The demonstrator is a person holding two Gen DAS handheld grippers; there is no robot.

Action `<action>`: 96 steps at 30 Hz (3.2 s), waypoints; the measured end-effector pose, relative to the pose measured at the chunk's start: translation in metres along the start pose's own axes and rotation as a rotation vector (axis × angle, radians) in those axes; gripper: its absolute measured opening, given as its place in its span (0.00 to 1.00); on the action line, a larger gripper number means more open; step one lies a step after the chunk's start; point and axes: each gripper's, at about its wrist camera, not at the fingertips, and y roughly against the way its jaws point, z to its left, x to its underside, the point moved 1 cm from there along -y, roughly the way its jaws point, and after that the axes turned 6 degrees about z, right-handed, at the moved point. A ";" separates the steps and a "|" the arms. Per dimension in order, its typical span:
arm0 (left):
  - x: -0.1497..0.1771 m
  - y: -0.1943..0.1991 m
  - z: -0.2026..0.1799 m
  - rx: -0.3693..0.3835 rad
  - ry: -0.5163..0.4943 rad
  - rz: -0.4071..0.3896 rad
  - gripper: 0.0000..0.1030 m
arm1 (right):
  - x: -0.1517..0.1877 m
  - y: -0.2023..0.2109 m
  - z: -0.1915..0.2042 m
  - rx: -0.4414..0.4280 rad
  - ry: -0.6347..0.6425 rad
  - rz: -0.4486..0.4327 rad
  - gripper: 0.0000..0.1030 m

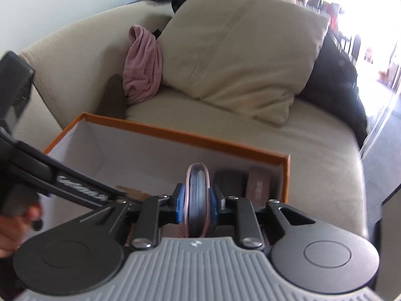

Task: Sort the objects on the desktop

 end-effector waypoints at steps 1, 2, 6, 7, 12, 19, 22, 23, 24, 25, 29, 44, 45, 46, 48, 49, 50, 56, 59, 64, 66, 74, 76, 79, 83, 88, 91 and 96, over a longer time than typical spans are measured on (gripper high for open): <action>0.000 -0.003 0.000 0.002 0.004 0.004 0.65 | 0.001 -0.001 -0.001 -0.010 -0.008 0.009 0.23; -0.001 -0.004 -0.001 0.008 0.006 0.005 0.65 | 0.003 -0.001 -0.003 -0.025 -0.019 0.018 0.24; 0.000 -0.006 -0.003 0.020 0.011 0.011 0.66 | 0.004 0.015 -0.007 -0.048 -0.043 0.014 0.31; 0.001 -0.005 -0.003 0.013 0.009 0.009 0.66 | 0.004 0.022 -0.008 -0.055 -0.038 0.011 0.33; 0.004 0.001 -0.002 -0.018 0.011 0.001 0.66 | 0.013 0.045 0.000 -0.103 0.046 0.114 0.42; 0.005 0.004 0.000 -0.028 0.018 0.002 0.66 | 0.026 0.003 0.018 -0.029 0.104 0.320 0.24; 0.001 0.004 0.001 -0.022 0.023 0.003 0.66 | 0.023 -0.017 0.018 -0.010 0.062 0.348 0.16; -0.001 0.003 0.001 -0.019 0.022 0.004 0.66 | 0.022 -0.020 0.017 -0.014 0.053 0.336 0.16; -0.003 0.002 0.001 -0.014 0.023 0.005 0.66 | 0.020 -0.021 0.017 -0.012 0.043 0.326 0.16; -0.007 -0.001 0.001 -0.007 0.025 0.009 0.65 | 0.019 -0.023 0.016 -0.012 0.030 0.316 0.16; -0.020 -0.011 -0.002 0.014 0.027 0.012 0.65 | 0.016 -0.030 0.016 0.005 0.000 0.278 0.16; -0.029 -0.020 -0.009 -0.045 -0.001 0.021 0.66 | 0.017 -0.024 0.008 -0.037 -0.032 0.239 0.18; -0.029 -0.019 -0.008 -0.037 0.006 0.026 0.66 | 0.017 -0.025 0.008 -0.050 -0.037 0.245 0.18; -0.028 -0.019 -0.007 -0.031 0.012 0.028 0.66 | 0.018 -0.025 0.009 -0.062 -0.040 0.251 0.18; -0.027 -0.018 -0.003 -0.028 0.019 0.028 0.66 | 0.018 -0.026 0.011 -0.073 -0.039 0.267 0.18; -0.027 -0.018 -0.003 -0.024 0.023 0.029 0.66 | 0.019 -0.027 0.012 -0.081 -0.040 0.278 0.18; -0.027 -0.018 -0.001 -0.015 0.031 0.029 0.66 | 0.020 -0.029 0.013 -0.097 -0.047 0.285 0.18; -0.029 -0.013 -0.001 0.045 0.053 -0.001 0.69 | 0.015 -0.039 0.023 -0.129 -0.074 0.293 0.18; -0.028 -0.006 -0.003 0.031 0.027 -0.013 0.69 | 0.011 -0.046 0.029 -0.127 -0.075 0.303 0.18; -0.027 0.005 0.000 -0.035 0.003 -0.048 0.58 | -0.001 -0.060 0.040 -0.117 -0.088 0.312 0.18; -0.028 0.000 0.004 -0.060 0.022 -0.027 0.50 | -0.002 -0.062 0.043 -0.102 -0.092 0.318 0.18; -0.026 -0.020 0.016 -0.010 0.093 0.004 0.56 | 0.002 -0.063 0.035 -0.052 -0.100 0.304 0.18; -0.026 -0.024 0.017 -0.008 0.100 0.001 0.63 | 0.004 -0.060 0.028 -0.060 -0.104 0.305 0.18; -0.025 -0.031 0.021 0.033 0.127 0.020 0.71 | 0.005 -0.064 0.028 -0.077 -0.122 0.313 0.18; -0.024 -0.050 0.023 0.125 0.169 0.076 0.76 | 0.005 -0.064 0.027 -0.085 -0.133 0.311 0.18; -0.025 -0.052 0.017 0.117 0.163 0.069 0.75 | 0.010 -0.057 0.026 -0.088 -0.135 0.302 0.18; -0.026 -0.049 0.013 0.113 0.145 0.052 0.70 | 0.011 -0.055 0.027 -0.092 -0.126 0.295 0.18; -0.037 -0.039 0.011 0.102 0.125 -0.031 0.51 | 0.012 -0.057 0.028 -0.095 -0.124 0.298 0.17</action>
